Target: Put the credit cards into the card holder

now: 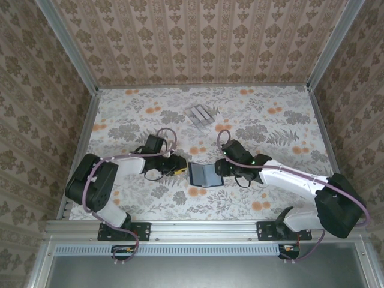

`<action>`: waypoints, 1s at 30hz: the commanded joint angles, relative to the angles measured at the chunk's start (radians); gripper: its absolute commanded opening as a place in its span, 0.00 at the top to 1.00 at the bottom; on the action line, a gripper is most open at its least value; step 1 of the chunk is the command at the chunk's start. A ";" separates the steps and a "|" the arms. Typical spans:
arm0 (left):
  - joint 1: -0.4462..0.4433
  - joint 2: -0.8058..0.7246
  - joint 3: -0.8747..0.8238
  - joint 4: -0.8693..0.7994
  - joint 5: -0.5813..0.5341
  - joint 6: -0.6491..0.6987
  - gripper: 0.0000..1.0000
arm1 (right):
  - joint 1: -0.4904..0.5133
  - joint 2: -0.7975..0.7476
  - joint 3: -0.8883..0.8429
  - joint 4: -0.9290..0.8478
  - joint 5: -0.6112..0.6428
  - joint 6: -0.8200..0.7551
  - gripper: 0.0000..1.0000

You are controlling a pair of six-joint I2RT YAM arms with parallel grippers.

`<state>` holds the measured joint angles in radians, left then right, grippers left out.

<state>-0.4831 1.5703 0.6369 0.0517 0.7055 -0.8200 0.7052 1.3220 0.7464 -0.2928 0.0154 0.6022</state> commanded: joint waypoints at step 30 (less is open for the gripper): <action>0.073 -0.260 0.037 -0.282 -0.157 0.106 0.59 | -0.101 0.267 0.292 0.063 -0.251 -0.181 0.58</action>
<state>-0.4179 1.3380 0.6281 -0.1581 0.5934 -0.7563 0.6506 1.6176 0.9600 -0.1551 -0.3191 0.5220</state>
